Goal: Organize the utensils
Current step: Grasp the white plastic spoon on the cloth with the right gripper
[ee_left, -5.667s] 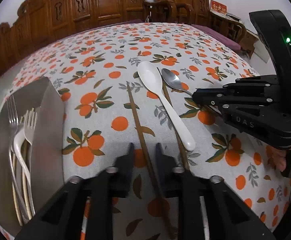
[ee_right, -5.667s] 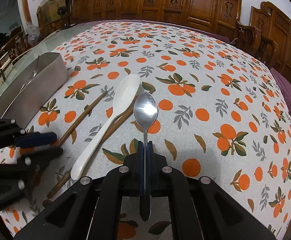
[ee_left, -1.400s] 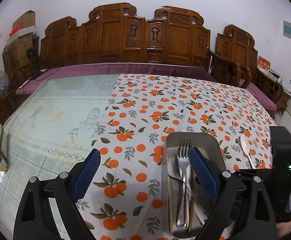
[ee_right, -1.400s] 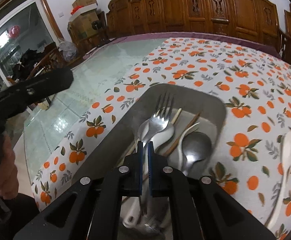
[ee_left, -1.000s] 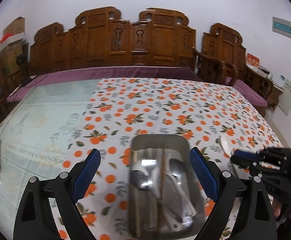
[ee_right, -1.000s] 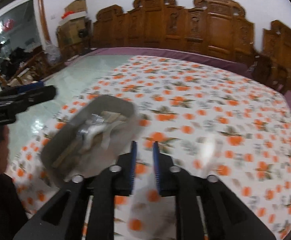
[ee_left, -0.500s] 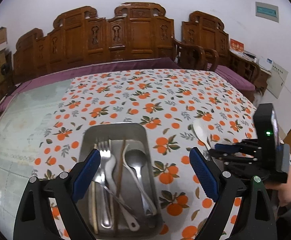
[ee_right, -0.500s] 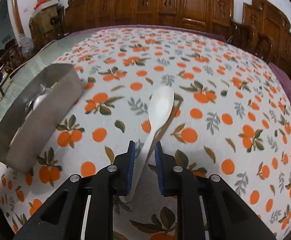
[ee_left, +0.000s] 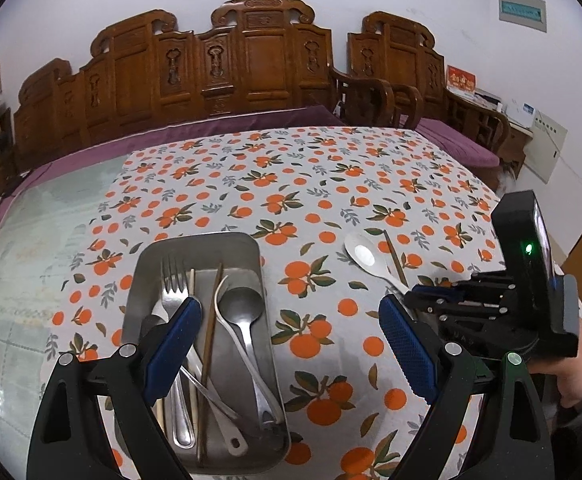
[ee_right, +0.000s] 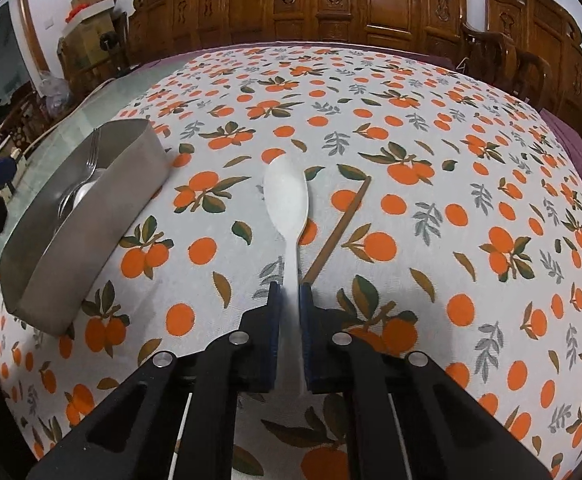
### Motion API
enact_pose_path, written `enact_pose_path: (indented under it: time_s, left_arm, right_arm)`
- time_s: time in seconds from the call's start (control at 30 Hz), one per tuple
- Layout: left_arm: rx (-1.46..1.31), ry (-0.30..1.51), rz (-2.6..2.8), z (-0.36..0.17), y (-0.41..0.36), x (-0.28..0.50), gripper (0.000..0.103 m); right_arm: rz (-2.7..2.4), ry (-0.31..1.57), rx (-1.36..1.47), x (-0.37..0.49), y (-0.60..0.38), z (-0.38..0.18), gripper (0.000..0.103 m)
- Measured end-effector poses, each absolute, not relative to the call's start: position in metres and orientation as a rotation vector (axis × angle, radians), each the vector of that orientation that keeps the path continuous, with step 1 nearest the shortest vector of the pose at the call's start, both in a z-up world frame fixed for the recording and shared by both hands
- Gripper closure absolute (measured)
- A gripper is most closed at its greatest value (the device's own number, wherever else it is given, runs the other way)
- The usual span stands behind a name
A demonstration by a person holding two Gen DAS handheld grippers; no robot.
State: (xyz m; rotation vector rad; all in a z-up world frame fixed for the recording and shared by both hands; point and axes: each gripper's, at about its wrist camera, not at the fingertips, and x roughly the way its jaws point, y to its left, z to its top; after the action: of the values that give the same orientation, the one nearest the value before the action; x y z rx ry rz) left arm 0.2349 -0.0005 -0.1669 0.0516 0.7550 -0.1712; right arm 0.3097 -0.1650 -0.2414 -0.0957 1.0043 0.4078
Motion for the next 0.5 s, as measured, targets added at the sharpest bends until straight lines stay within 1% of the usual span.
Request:
enact_pose_path:
  time_s: [0.17, 0.5]
  left_arm:
    - [0.070, 0.753, -0.182, -0.167, -0.011, 0.229, 0.016]
    - [0.114, 0.799, -0.214, -0.186, -0.045, 0.228, 0.016]
  right_arm:
    - [0.429, 0.975, -0.069, 0.310, -0.173, -0.231, 0.093]
    - [0.424, 0.894, -0.040, 0.308, -0.212, -0.205, 0.092]
